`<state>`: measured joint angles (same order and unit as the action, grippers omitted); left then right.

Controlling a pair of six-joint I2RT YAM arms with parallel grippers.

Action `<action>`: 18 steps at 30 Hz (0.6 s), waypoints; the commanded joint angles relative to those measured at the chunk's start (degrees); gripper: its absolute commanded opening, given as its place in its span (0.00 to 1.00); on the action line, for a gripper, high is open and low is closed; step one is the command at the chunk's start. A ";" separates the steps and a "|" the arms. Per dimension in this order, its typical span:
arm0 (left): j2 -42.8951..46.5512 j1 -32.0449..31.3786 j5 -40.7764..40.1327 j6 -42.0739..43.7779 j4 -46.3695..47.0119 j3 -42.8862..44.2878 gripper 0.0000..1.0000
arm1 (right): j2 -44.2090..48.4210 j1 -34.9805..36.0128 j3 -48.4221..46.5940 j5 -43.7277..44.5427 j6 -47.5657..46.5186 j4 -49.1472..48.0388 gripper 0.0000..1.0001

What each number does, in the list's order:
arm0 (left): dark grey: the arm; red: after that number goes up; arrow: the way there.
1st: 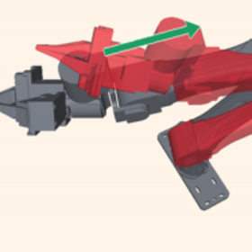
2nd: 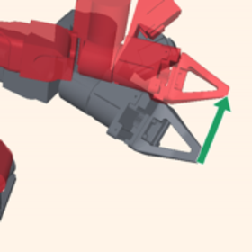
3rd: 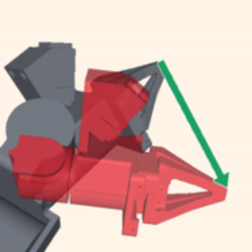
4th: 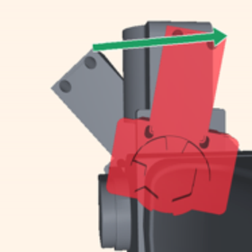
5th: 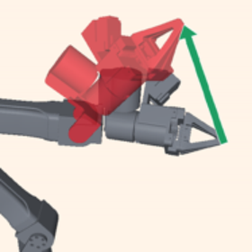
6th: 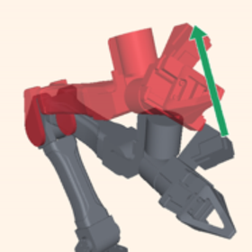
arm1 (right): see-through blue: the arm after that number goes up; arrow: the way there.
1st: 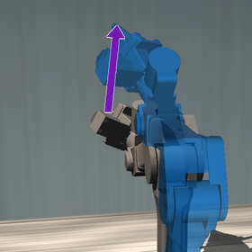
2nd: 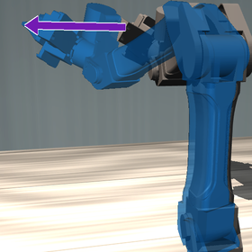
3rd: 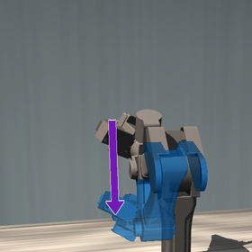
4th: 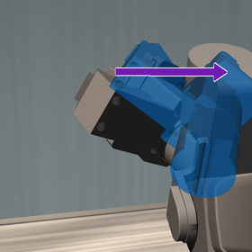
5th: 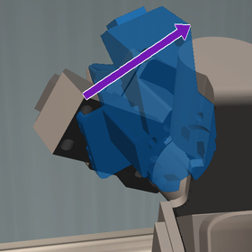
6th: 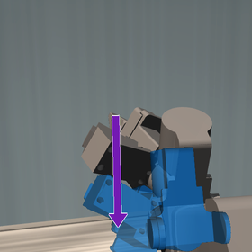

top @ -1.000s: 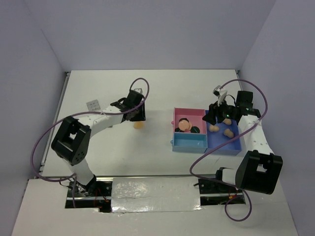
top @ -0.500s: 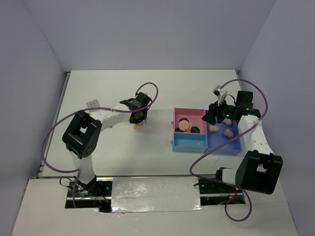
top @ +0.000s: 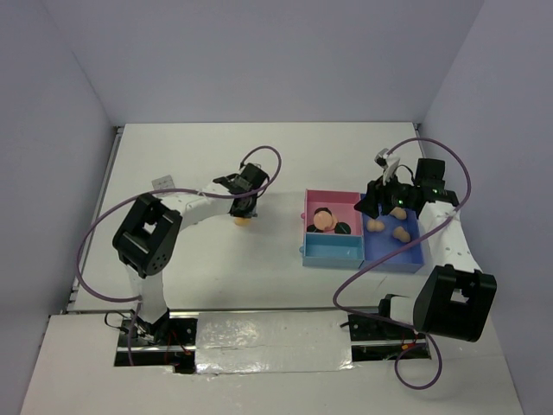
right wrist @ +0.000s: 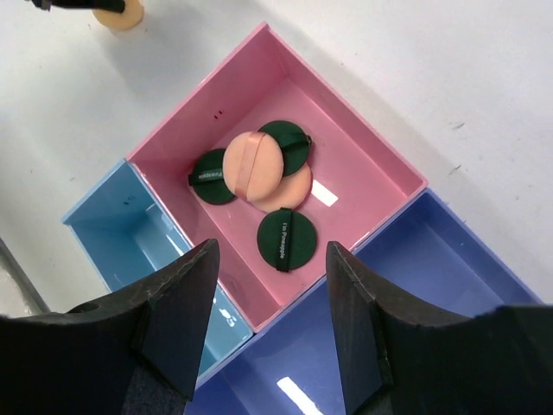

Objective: Organize the makeup

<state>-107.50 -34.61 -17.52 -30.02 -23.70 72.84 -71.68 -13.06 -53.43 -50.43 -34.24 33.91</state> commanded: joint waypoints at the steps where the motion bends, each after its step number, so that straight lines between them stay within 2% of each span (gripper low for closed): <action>1: 1.76 -0.81 1.34 0.40 0.50 -1.64 0.00 | 2.16 -0.21 -4.05 -2.12 0.75 0.19 0.60; 6: 8.53 -2.21 5.47 0.49 3.57 -3.66 0.00 | 2.33 -0.30 -7.21 -3.44 2.42 0.28 0.60; 12: 16.79 -4.67 14.17 -1.97 11.48 -6.83 0.00 | 2.42 -0.48 -9.59 -4.41 4.18 0.28 0.60; 18: 19.44 -7.04 26.55 -6.10 25.96 -8.85 0.00 | 2.86 -0.91 -10.20 -5.72 6.37 -0.77 0.60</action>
<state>-89.12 -40.49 0.60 -33.26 -8.51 65.21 -70.81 -13.30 -60.86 -54.11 -29.58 34.04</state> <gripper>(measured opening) 0.040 0.602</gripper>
